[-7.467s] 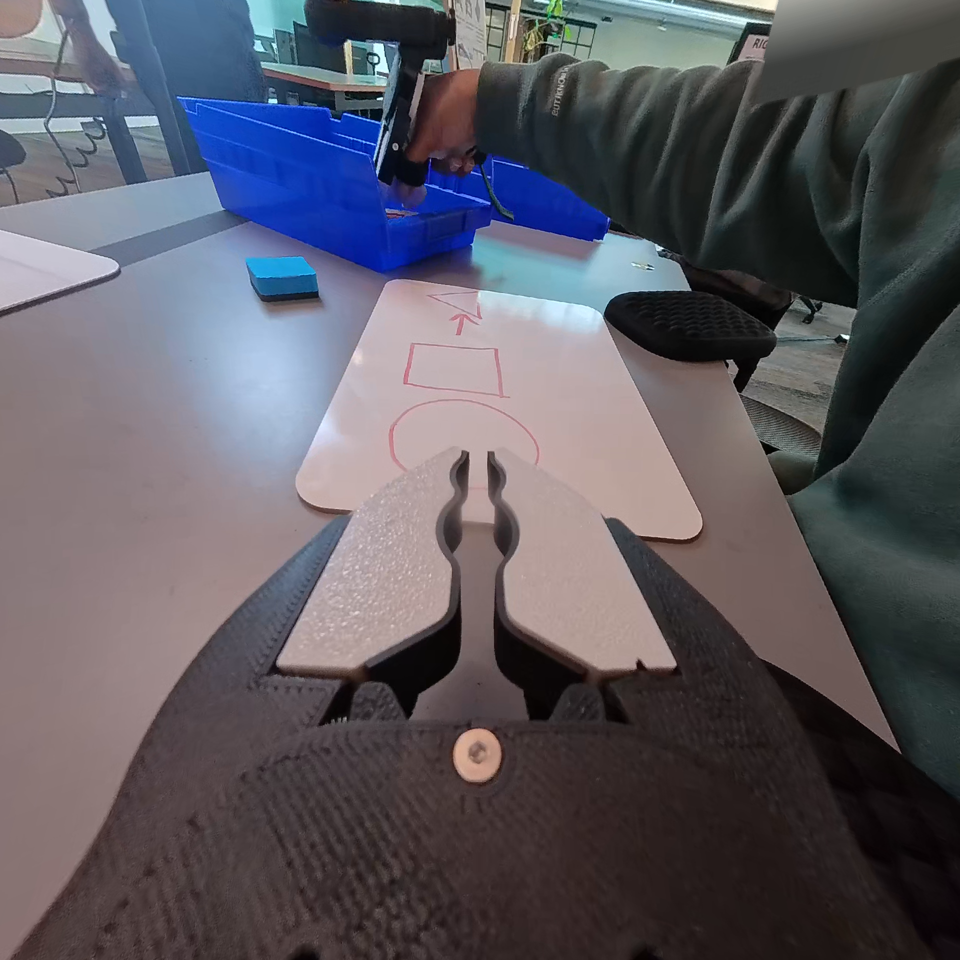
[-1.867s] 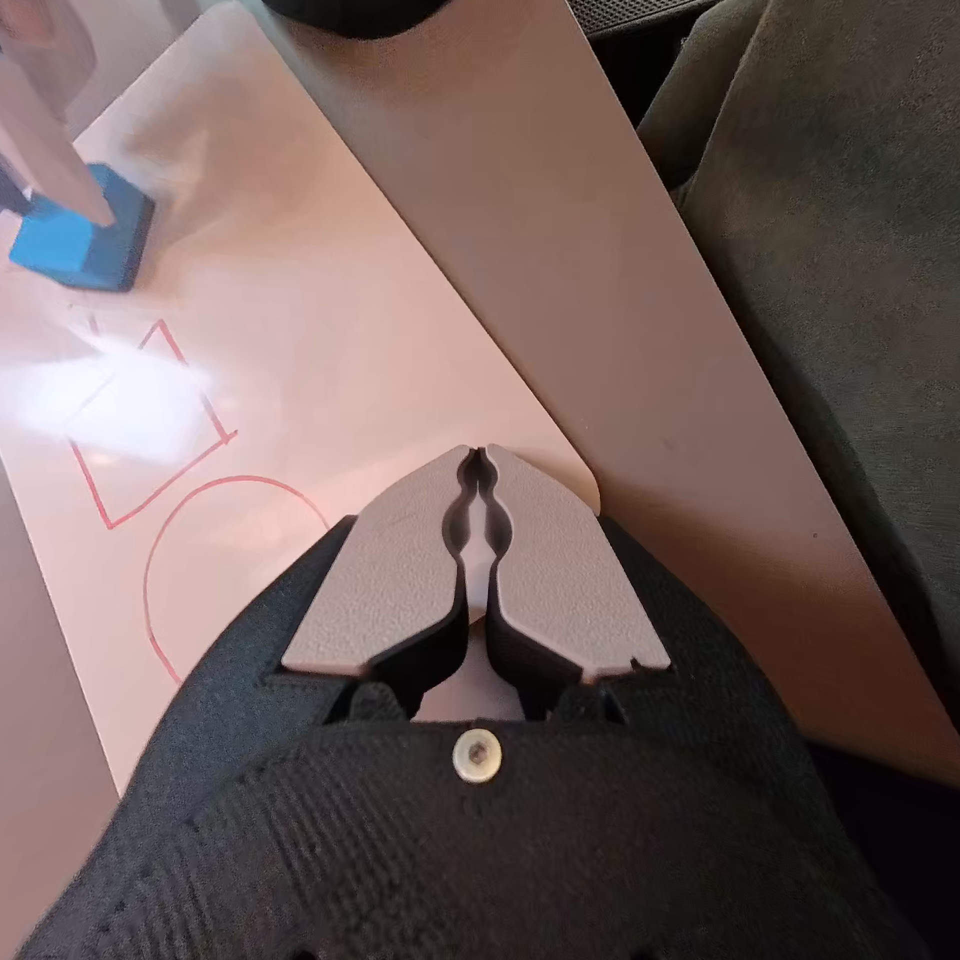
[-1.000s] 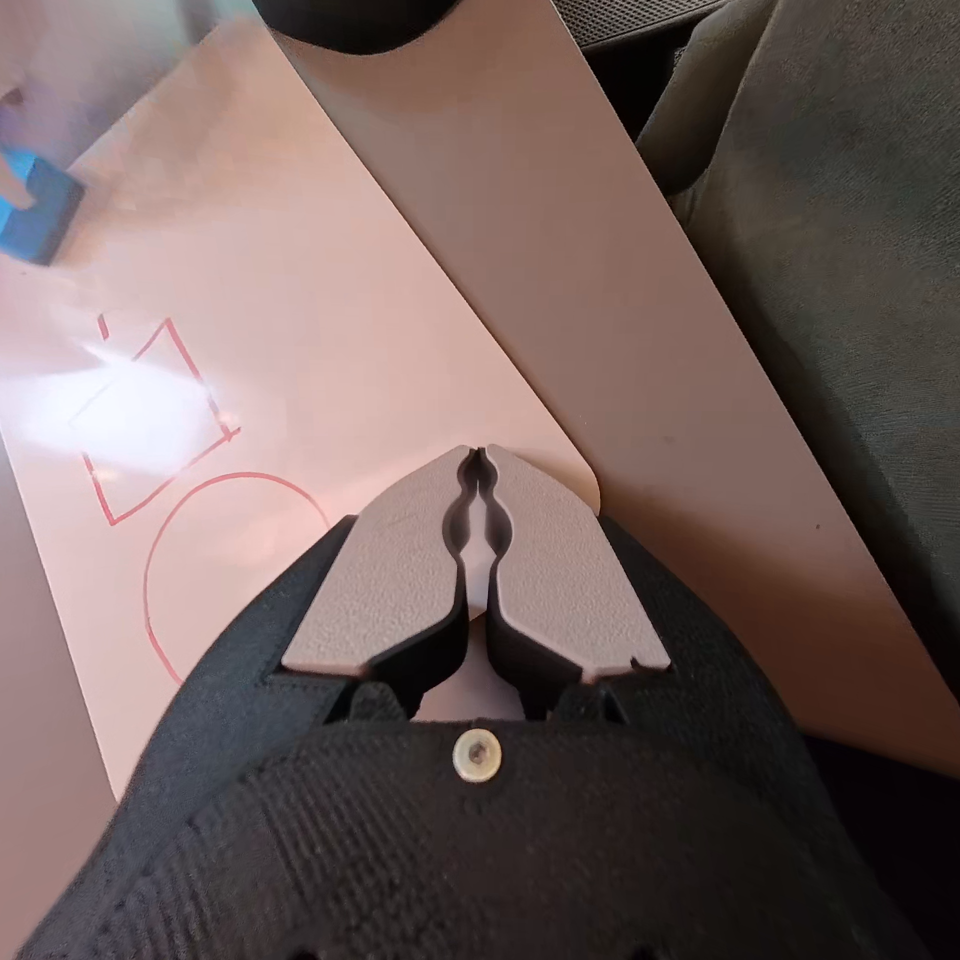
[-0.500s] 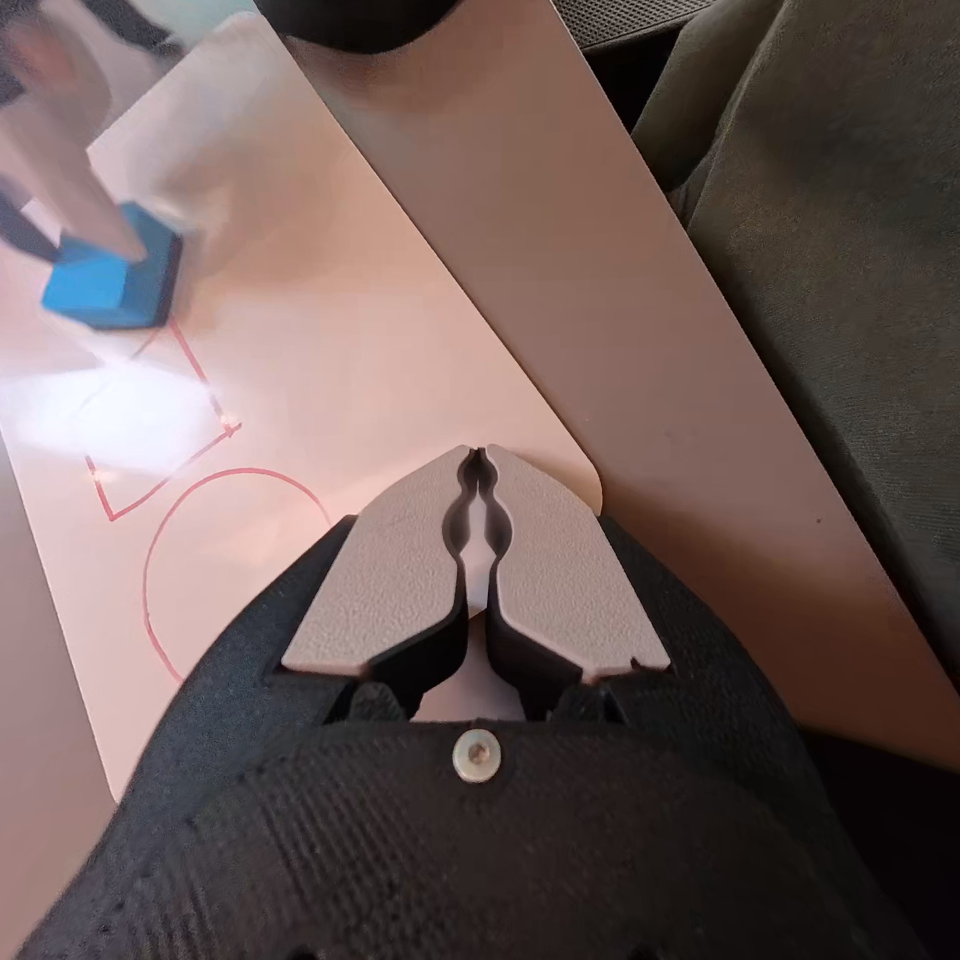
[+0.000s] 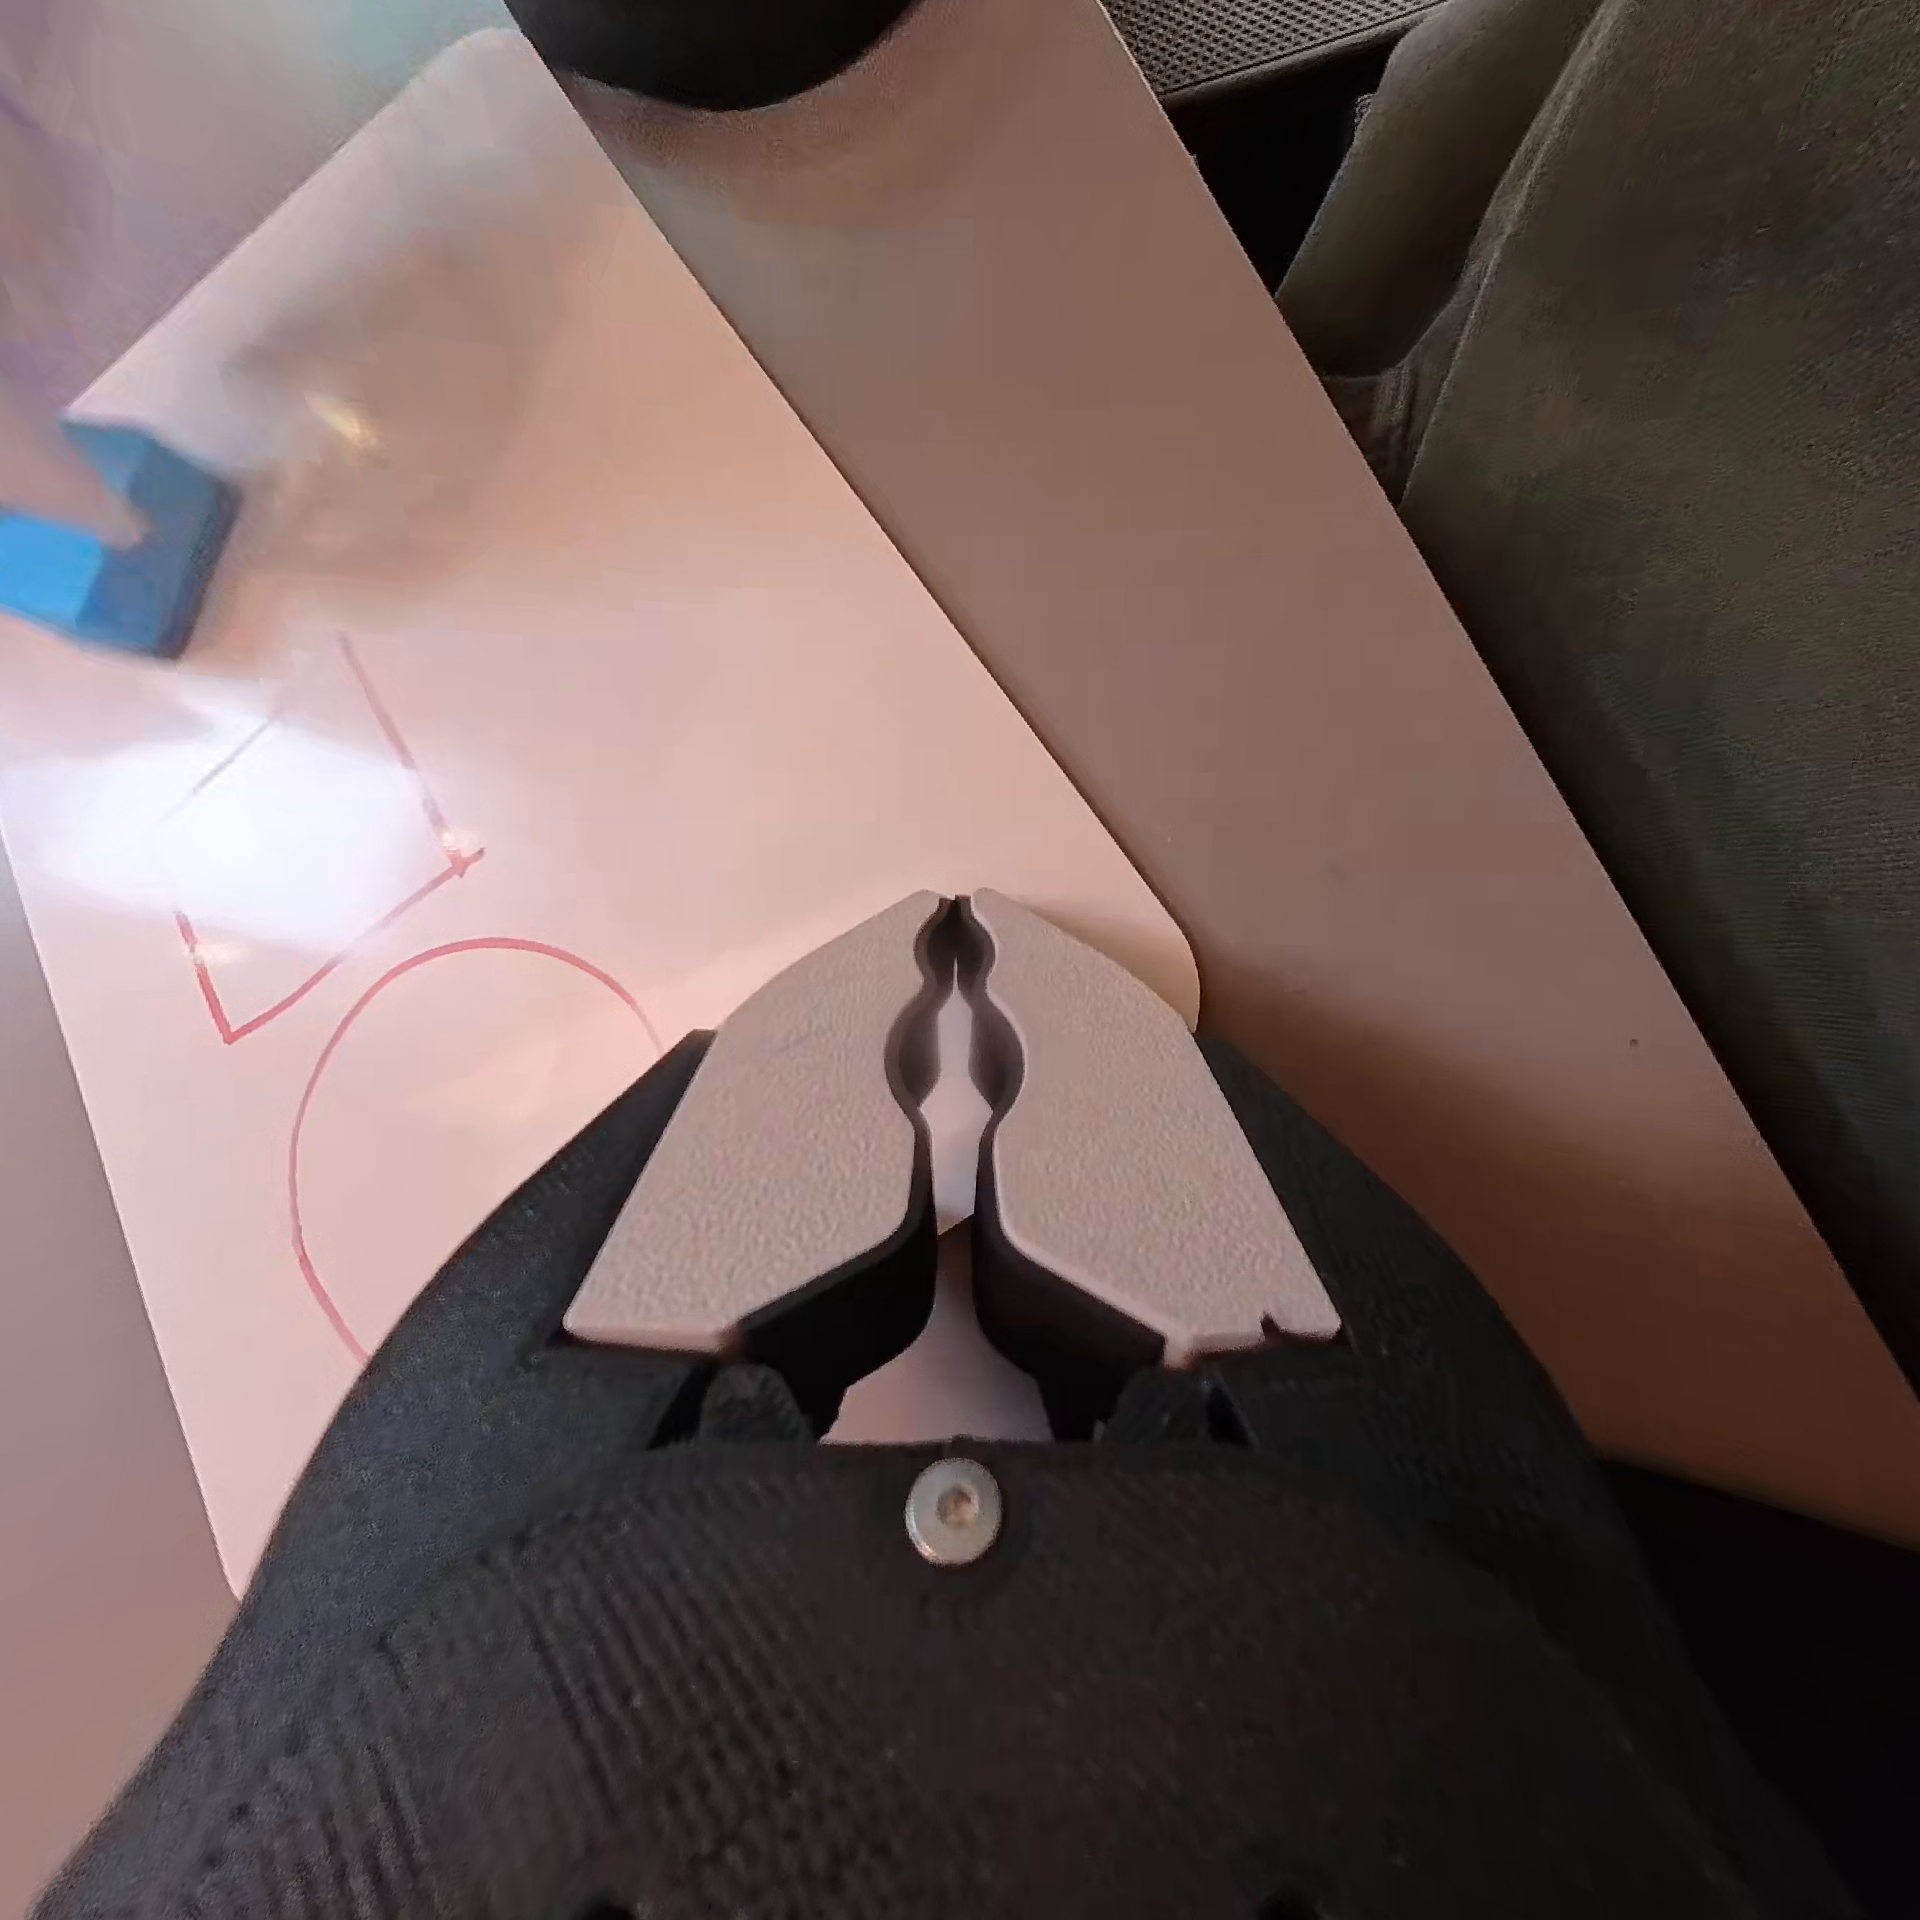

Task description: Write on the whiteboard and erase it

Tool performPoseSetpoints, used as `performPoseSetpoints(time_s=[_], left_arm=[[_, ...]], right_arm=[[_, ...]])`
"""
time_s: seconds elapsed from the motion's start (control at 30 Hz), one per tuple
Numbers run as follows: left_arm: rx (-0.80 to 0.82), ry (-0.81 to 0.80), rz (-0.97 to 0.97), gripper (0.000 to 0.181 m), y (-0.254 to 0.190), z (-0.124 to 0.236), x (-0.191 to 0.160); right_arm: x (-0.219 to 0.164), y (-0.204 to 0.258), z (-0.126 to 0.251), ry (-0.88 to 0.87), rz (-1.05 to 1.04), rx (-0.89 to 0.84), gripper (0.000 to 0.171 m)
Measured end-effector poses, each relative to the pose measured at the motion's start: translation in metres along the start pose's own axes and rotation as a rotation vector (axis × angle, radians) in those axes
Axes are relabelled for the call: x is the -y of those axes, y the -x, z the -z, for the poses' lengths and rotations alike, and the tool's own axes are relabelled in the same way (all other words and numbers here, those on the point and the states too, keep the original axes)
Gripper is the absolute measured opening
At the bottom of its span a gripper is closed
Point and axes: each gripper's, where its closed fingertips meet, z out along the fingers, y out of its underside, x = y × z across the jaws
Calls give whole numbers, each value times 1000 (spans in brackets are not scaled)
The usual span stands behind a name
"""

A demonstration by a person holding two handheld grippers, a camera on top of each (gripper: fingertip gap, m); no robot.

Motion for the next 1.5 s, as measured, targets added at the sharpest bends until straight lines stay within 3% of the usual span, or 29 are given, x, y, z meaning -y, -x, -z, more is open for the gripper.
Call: performPoseSetpoints(time_s=[0.03, 0.1, 0.2, 0.27, 0.33, 0.37, 0.43, 0.5, 0.53, 0.6, 0.67, 0.77, 0.83, 0.9, 1.0, 1.03, 1.1, 1.2, 1.37, 1.5], left_arm=[[1, 0, 0, 1, 0, 0, 0], [-6, 1, 5, 1, -2, 0, 0], [-13, 1, 10, 1, -2, 0, 0], [-11, 3, 2, 1, -3, 1, 0], [-10, 3, -3, 1, -3, 0, 0], [-12, 3, 0, 1, -3, 1, 0], [-5, 1, -6, 1, -2, 0, -1], [-8, 3, -3, 1, -3, 1, -1], [-11, 1, -4, 1, -3, 1, -1], [-16, 0, -9, 1, -3, 1, -1], [-15, 0, -10, 1, -4, 0, 0], [-18, -2, -8, 1, -5, 1, 0], [-15, -1, -16, 1, -5, 1, 0], [-24, -1, -21, 1, -6, 1, -1], [-19, 4, -29, 1, -6, 0, 1], [-12, 7, -31, 1, -7, 0, 1], [-21, 1, -27, 1, -10, 1, 1], [-32, -2, -33, 0, -13, 1, 2], [-28, 26, -49, 1, -15, 5, -1], [-11, 37, -19, 1, -6, 8, -8]], right_arm=[[15, 0, -5, -27, -3, -1, 46], [43, 52, -19, -74, 149, 71, 46], [22, 116, -16, -15, 341, 148, 46], [8, 82, -9, -2, 216, 125, 46], [18, 34, -9, -31, 81, 51, 45], [29, 35, -13, -55, 69, 50, 45], [40, 82, -20, -67, 204, 102, 45], [24, 121, -17, -49, 310, 152, 45], [14, 116, -13, -36, 284, 167, 45], [11, 59, -8, -6, 137, 67, 45], [36, 27, -14, -25, 66, 23, 46], [76, 97, -33, -73, 265, 122, 46], [53, 140, -29, -8, 414, 180, 46], [32, 124, -20, 40, 357, 191, 46], [64, 42, -25, 28, 183, 39, 46], [85, 40, -32, -8, 161, 44, 46], [109, 86, -44, -51, 295, 111, 46], [77, 141, -37, 33, 478, 186, 46], [52, 32, -21, 85, 175, 71, 45], [-9, 46, -1, 140, 146, 50, 45]])
